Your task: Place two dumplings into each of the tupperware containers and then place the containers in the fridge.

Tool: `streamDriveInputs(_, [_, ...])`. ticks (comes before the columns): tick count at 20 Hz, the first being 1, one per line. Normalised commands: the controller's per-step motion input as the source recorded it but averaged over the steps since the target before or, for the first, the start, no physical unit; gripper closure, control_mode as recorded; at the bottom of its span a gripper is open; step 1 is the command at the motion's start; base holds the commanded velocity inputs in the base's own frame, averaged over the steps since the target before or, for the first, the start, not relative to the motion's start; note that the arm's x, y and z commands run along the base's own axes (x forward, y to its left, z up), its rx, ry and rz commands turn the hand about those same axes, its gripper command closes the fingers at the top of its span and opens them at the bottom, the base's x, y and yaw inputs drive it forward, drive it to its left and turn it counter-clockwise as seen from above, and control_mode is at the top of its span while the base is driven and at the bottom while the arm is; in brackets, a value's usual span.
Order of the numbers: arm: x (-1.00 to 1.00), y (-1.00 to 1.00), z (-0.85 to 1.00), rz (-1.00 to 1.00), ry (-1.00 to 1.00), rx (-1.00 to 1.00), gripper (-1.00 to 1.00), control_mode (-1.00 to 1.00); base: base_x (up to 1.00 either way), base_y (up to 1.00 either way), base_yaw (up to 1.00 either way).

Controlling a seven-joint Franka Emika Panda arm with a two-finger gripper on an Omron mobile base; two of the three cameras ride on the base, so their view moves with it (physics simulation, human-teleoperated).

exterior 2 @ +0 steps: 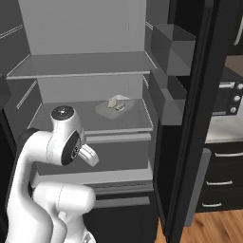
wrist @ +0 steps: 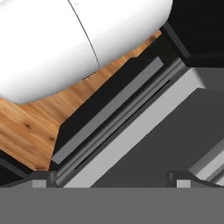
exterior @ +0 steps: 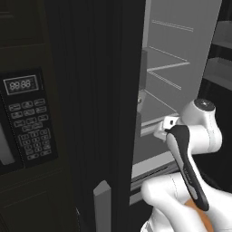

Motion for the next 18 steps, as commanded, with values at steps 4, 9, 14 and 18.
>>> streamDriveInputs(4, [0.01,0.22,0.0,0.04,0.02,0.0,-1.0,-1.0,0.0,0.0,0.0])
streamDriveInputs(9, [0.0,0.12,0.0,0.09,0.0,0.0,-1.0,-1.0,0.0,0.0,0.0])
streamDriveInputs(14, [0.0,0.08,-0.04,0.11,0.0,0.0,-1.0,1.0,-0.02,0.04,0.07])
streamDriveInputs(18, [0.0,0.0,0.0,0.0,0.0,0.0,-1.0,1.0,-0.49,0.0,0.15])
